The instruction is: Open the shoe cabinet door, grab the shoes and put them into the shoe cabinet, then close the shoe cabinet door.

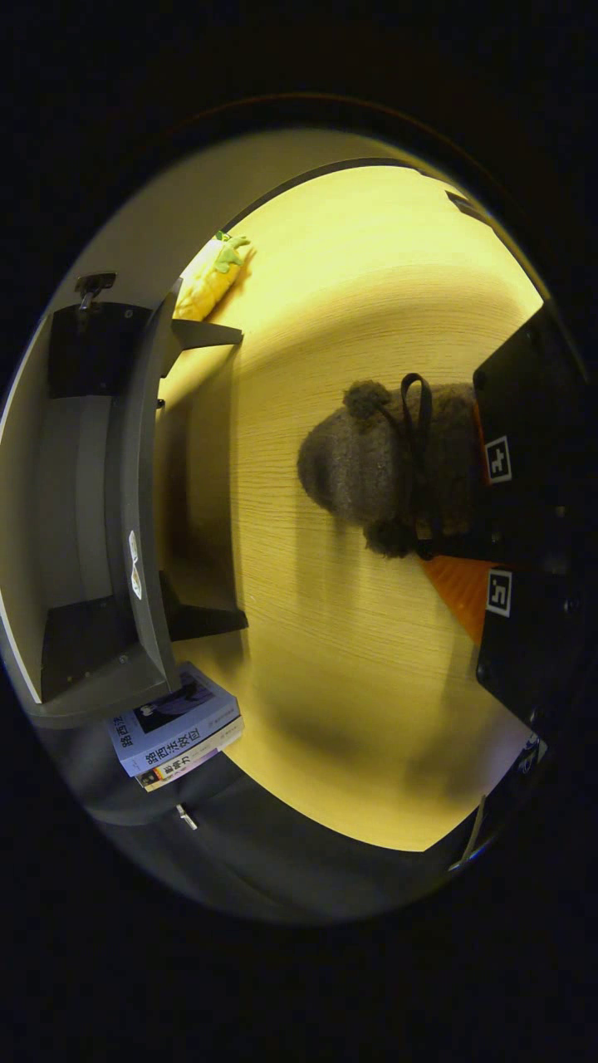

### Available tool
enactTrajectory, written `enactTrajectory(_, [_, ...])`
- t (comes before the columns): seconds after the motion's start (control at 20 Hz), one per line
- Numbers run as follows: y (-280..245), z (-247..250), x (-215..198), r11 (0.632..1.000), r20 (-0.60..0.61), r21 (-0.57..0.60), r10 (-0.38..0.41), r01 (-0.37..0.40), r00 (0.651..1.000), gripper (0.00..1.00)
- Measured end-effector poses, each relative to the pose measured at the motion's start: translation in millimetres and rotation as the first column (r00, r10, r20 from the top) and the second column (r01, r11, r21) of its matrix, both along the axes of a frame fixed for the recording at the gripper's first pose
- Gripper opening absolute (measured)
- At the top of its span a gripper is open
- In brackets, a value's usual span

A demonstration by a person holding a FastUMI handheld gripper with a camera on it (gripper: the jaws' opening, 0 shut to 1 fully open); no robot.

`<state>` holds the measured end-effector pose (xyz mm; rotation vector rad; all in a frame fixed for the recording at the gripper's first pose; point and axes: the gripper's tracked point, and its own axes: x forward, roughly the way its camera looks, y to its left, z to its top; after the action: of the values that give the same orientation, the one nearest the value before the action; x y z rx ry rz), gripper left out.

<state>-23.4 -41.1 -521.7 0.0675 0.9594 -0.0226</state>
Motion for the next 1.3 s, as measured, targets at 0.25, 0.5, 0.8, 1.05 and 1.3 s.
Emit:
enactTrajectory(0.25, [-8.0, -1.7, 15.7, 0.999, 0.026, 0.010, -0.041, 0.041, 0.999, 0.18])
enactTrajectory(0.5, [-10.7, -29.2, 29.7, 0.999, 0.023, -0.022, -0.034, 0.035, 0.999, 0.12])
enactTrajectory(0.8, [-7.4, -2.4, 12.0, 0.999, 0.002, -0.045, -0.021, 0.021, 1.000, 0.05])
enactTrajectory(1.05, [-4.3, 21.5, -7.3, 1.000, -0.035, -0.023, -0.012, 0.011, 0.999, 0.05])
enactTrajectory(1.3, [-8.4, 95.9, -5.3, 1.000, 0.054, -0.026, -0.016, 0.018, 0.998, 0.05])
